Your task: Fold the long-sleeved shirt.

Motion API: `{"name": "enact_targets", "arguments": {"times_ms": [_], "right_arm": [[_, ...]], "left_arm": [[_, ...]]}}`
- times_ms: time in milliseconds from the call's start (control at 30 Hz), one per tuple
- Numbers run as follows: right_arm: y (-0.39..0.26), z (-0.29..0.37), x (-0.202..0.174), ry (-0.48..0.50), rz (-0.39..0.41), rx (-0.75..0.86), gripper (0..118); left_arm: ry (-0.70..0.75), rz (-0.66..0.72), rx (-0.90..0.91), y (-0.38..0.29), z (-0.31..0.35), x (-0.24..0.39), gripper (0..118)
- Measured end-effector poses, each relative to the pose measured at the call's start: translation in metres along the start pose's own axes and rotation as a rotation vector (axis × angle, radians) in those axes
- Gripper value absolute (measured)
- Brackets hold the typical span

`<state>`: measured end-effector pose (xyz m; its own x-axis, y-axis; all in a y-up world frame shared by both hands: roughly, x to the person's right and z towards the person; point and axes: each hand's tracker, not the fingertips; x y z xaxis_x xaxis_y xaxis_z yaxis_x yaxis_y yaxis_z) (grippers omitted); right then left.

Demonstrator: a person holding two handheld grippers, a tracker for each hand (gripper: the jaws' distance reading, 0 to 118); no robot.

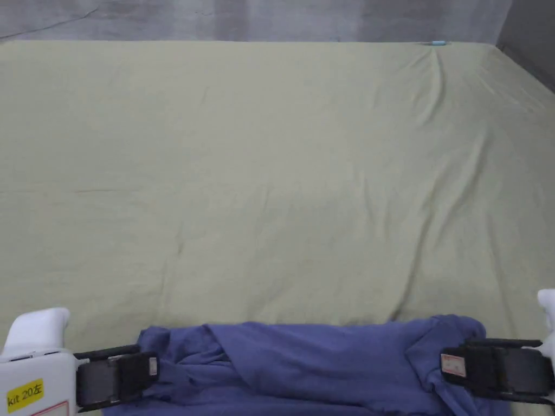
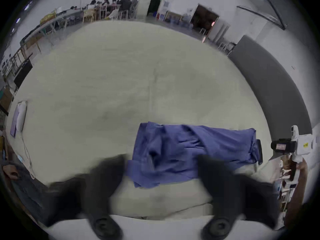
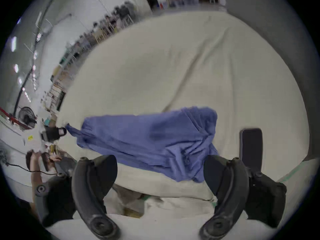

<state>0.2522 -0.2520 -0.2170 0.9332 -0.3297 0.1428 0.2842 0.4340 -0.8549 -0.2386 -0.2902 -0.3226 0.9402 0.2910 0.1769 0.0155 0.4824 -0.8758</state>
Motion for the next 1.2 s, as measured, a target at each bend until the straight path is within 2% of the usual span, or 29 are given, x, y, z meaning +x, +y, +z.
{"name": "enact_targets", "arguments": {"times_ms": [33,67,100,133,167,200,233,267,300,333,433,467,500,533,567,600,700,800,967,1067,1100,1133,1167,1200], "right_arm": [[-0.005,0.0,-0.004,-0.012,0.002,-0.004,101],[-0.011,-0.003,-0.008,-0.022,-0.001,-0.009,90],[-0.018,-0.01,-0.011,-0.034,-0.003,-0.018,63],[-0.025,-0.014,-0.014,-0.03,-0.001,-0.022,14],[-0.032,-0.018,-0.017,-0.01,0.008,-0.026,0],[-0.038,-0.024,-0.02,0.017,0.007,-0.034,0],[-0.046,-0.03,-0.024,0.02,-0.023,-0.063,0],[-0.052,-0.031,-0.03,0.063,-0.034,-0.077,0],[-0.057,-0.032,-0.036,0.115,-0.013,-0.083,0],[-0.06,-0.03,-0.041,0.147,0.011,-0.08,0],[-0.059,-0.028,-0.051,0.184,0.069,-0.074,0],[-0.059,-0.028,-0.054,0.194,0.082,-0.072,0],[-0.051,-0.03,-0.047,0.207,0.087,-0.07,0],[-0.05,-0.031,-0.048,0.219,0.09,-0.071,0],[-0.051,-0.032,-0.049,0.237,0.09,-0.074,0],[-0.053,-0.034,-0.051,0.262,0.088,-0.078,0],[-0.055,-0.039,-0.049,0.377,0.061,-0.097,0],[-0.058,-0.049,-0.045,0.485,0.029,-0.135,0],[-0.058,-0.064,-0.045,0.497,-0.016,-0.146,0],[-0.052,-0.07,-0.05,0.492,-0.031,-0.148,0],[-0.051,-0.072,-0.052,0.488,-0.03,-0.149,0],[-0.05,-0.074,-0.053,0.487,-0.029,-0.149,0],[-0.051,-0.075,-0.052,0.49,-0.03,-0.149,0],[-0.051,-0.077,-0.052,0.495,-0.036,-0.152,0]], "left_arm": [[-0.051,0.021,0.127,0.001,0.007,0.0,115],[-0.019,0.005,0.022,-0.006,0.005,-0.002,115],[-0.028,0.015,-0.017,-0.011,0.001,-0.005,113],[-0.002,0.04,-0.091,-0.025,-0.013,0.001,101],[0.011,0.059,-0.157,-0.031,-0.018,0.0,44],[0.001,0.075,-0.164,-0.039,-0.019,-0.002,0],[-0.02,0.1,-0.143,-0.043,-0.017,-0.004,0],[-0.031,0.122,-0.143,-0.044,-0.028,-0.022,0],[-0.031,0.154,-0.117,-0.046,-0.023,-0.028,0],[-0.032,0.128,-0.125,-0.043,-0.02,-0.033,0],[-0.134,0.176,-0.068,-0.023,-0.011,-0.051,0],[-0.209,0.217,-0.044,-0.014,-0.011,-0.063,29],[-0.278,0.255,-0.032,-0.006,-0.014,-0.076,73],[-0.307,0.283,-0.053,0.0,-0.023,-0.071,111],[-0.342,0.302,-0.084,0.005,-0.035,-0.079,117],[-0.412,0.354,-0.028,0.012,-0.042,-0.085,117],[-0.399,0.424,-0.207,0.009,-0.084,-0.104,116],[-0.567,0.569,-0.259,-0.003,-0.122,-0.108,118],[-0.649,0.561,-0.213,0.01,-0.135,-0.089,118],[-0.664,0.471,-0.255,0.009,-0.148,-0.079,117],[-0.663,0.485,-0.246,0.008,-0.151,-0.076,116],[-0.67,0.487,-0.245,0.007,-0.152,-0.076,107],[-0.698,0.503,-0.247,0.006,-0.154,-0.076,38],[-0.727,0.529,-0.246,0.007,-0.164,-0.088,6]]}}
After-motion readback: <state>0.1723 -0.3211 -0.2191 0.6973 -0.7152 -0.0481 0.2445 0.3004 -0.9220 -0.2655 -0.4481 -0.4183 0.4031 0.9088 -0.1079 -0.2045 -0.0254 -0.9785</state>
